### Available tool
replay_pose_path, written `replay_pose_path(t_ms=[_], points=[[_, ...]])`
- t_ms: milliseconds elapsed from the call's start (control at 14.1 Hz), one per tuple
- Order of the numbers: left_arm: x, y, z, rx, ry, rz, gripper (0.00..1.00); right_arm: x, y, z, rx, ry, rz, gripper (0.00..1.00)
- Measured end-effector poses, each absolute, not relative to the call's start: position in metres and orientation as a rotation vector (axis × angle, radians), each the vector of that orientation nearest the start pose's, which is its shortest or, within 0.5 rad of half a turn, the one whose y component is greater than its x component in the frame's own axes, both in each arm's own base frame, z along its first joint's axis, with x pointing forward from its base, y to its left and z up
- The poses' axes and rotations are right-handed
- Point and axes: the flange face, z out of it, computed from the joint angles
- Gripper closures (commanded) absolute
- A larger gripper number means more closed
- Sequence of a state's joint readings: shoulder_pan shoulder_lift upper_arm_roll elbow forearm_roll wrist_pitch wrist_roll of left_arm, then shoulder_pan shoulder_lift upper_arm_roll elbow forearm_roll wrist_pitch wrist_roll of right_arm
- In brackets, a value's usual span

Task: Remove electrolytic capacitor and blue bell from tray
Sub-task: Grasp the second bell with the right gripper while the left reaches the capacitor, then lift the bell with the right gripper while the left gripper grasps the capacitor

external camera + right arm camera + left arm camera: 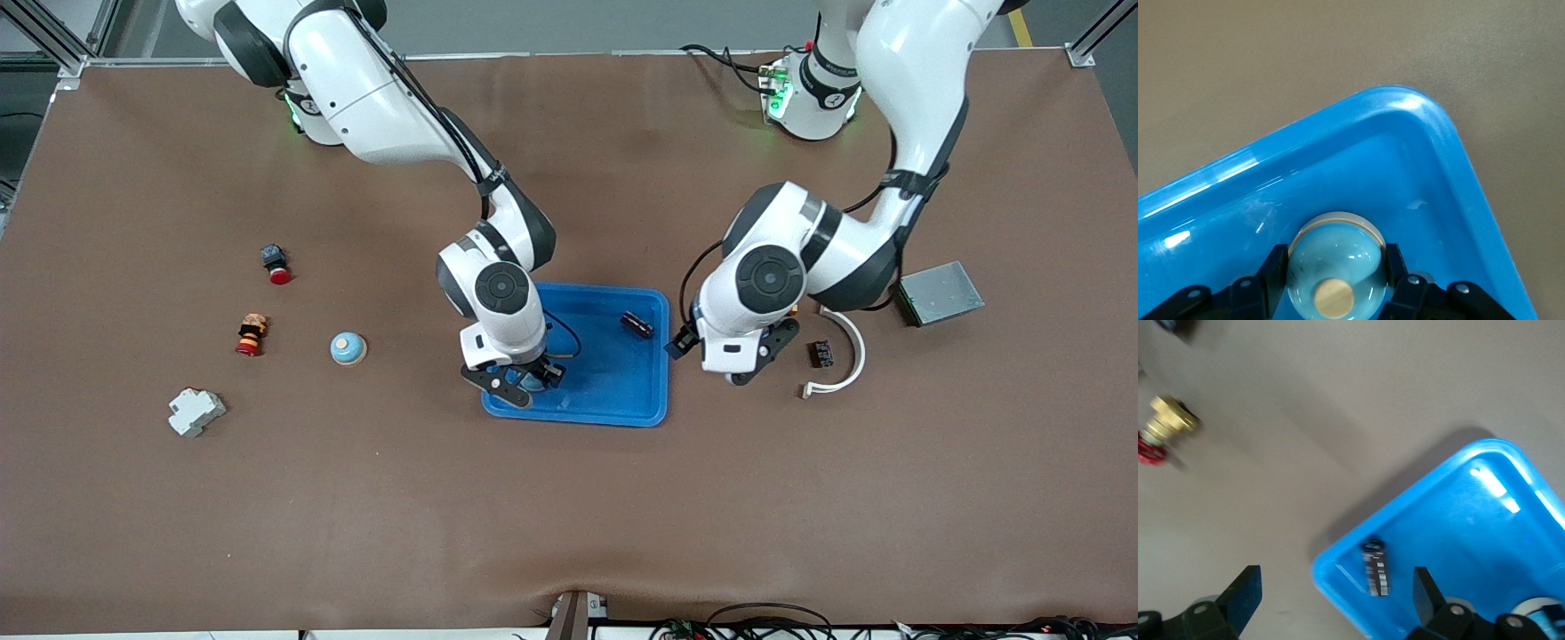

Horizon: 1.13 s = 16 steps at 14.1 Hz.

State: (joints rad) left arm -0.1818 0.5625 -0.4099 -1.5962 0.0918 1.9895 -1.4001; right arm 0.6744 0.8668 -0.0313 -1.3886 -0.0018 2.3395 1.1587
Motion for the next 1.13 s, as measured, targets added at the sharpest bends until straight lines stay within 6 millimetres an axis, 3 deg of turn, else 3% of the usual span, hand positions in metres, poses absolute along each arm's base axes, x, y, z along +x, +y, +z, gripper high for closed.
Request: replay_pose_path(t_ms=[283, 425, 566, 708, 849, 1132], points=[[0.581, -0.36, 0.295, -2.81, -1.389, 0.272, 0.0, 0.591, 0.455, 0.221, -3.027, 0.778, -0.063, 1.0], [0.581, -0.366, 0.287, -2.794, -1.447, 0.271, 0.0, 0.596, 0.456, 0.251, -3.033, 0.763, -0.066, 1.0], [0.58, -0.373, 0.278, -2.771, -1.507, 0.273, 0.0, 0.607, 0.441, 0.281, -3.05, 0.683, -0.086, 1.0], [0.577, -0.38, 0.266, -2.753, -1.537, 0.278, 0.0, 0.629, 0.405, 0.301, -3.076, 0.601, -0.085, 1.0], [0.573, -0.39, 0.253, -2.731, -1.585, 0.27, 0.0, 0.65, 0.36, 0.307, -3.103, 0.504, -0.078, 1.0], [0.567, -0.405, 0.231, -2.681, -1.69, 0.234, 0.0, 0.673, 0.276, 0.294, -3.128, 0.315, -0.097, 1.0]])
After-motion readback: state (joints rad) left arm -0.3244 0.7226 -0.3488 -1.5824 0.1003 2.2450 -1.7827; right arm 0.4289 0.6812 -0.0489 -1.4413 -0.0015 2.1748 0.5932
